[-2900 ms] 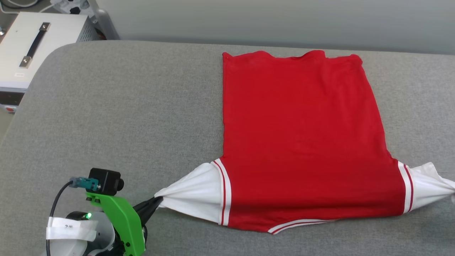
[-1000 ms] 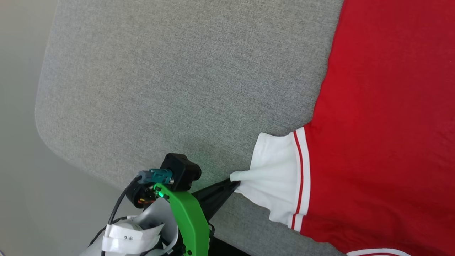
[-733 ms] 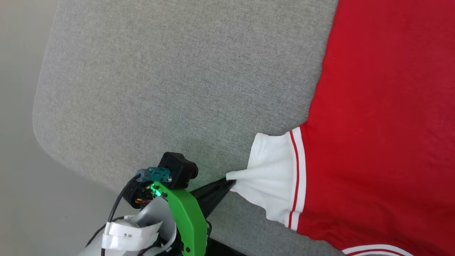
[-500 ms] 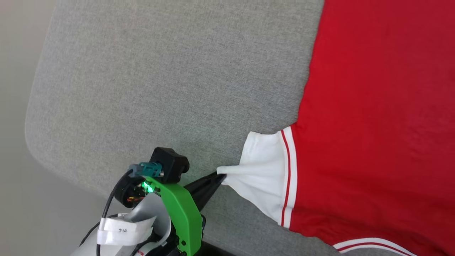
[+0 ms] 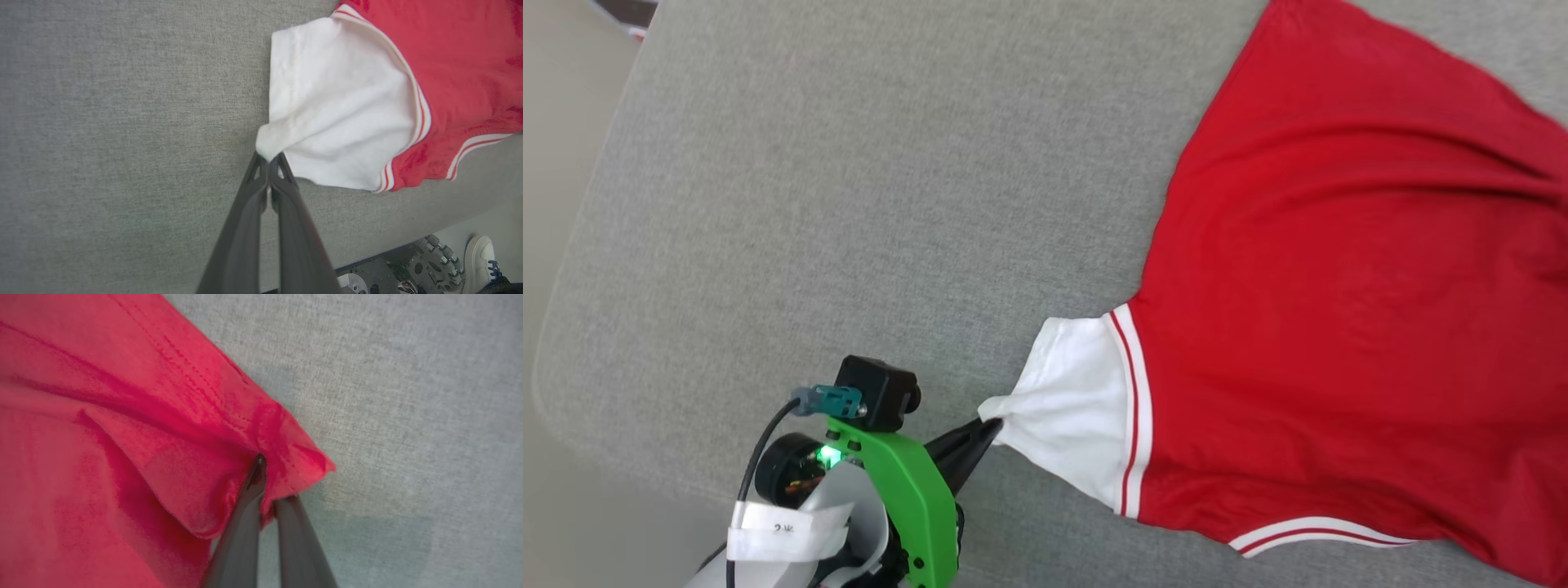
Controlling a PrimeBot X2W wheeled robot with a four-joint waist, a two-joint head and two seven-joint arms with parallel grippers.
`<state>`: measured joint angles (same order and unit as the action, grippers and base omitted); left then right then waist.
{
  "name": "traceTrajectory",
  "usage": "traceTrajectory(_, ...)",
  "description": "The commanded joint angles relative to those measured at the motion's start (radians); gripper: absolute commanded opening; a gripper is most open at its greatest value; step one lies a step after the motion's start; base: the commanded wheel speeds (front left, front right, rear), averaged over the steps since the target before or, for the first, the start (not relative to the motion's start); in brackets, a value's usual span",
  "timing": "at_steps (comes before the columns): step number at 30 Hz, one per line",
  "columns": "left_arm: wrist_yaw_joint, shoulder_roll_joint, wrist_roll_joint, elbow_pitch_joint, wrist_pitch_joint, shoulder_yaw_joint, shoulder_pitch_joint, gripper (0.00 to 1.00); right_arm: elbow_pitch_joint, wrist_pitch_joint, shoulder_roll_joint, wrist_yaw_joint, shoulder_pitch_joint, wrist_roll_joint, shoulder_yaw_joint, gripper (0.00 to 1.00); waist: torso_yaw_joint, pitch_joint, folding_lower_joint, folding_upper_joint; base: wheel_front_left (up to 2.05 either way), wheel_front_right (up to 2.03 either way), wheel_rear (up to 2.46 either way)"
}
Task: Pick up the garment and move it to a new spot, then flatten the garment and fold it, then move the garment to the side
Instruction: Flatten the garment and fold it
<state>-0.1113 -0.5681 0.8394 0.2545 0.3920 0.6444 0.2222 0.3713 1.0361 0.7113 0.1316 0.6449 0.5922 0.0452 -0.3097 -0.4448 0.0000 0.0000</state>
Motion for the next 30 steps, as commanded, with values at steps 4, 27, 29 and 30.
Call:
traceTrajectory(4, -0.006, 0.006, 0.033, -0.016, -0.007, -0.004, -0.031, 0.0, 0.002, -0.041, -0.072, -0.001, -0.157, 0.065, -0.04, 0.0, 0.103, 0.138, 0.0, 0.0, 0.0, 0.0, 0.0)
traceTrajectory(27, -0.018, 0.055, 0.073, -0.145, -0.087, 0.001, -0.127, 0.0, -0.23, -0.125, -0.159, -0.001, -0.667, 0.091, -0.139, 0.0, 0.218, 0.297, 0.0, 0.0, 0.0, 0.0, 0.0)
traceTrajectory(29, -0.013, 0.055, 0.073, -0.151, -0.087, 0.005, -0.126, 0.0, -0.229, -0.12, -0.165, -0.001, -0.678, 0.086, -0.14, 0.0, 0.22, 0.297, 0.0, 0.0, 0.0, 0.0, 0.0)
traceTrajectory(30, -0.012, 0.055, 0.073, -0.153, -0.087, 0.005, -0.125, 0.0, -0.229, -0.119, -0.167, -0.001, -0.681, 0.083, -0.141, 0.0, 0.221, 0.297, 0.0, 0.0, 0.0, 0.0, 0.0)
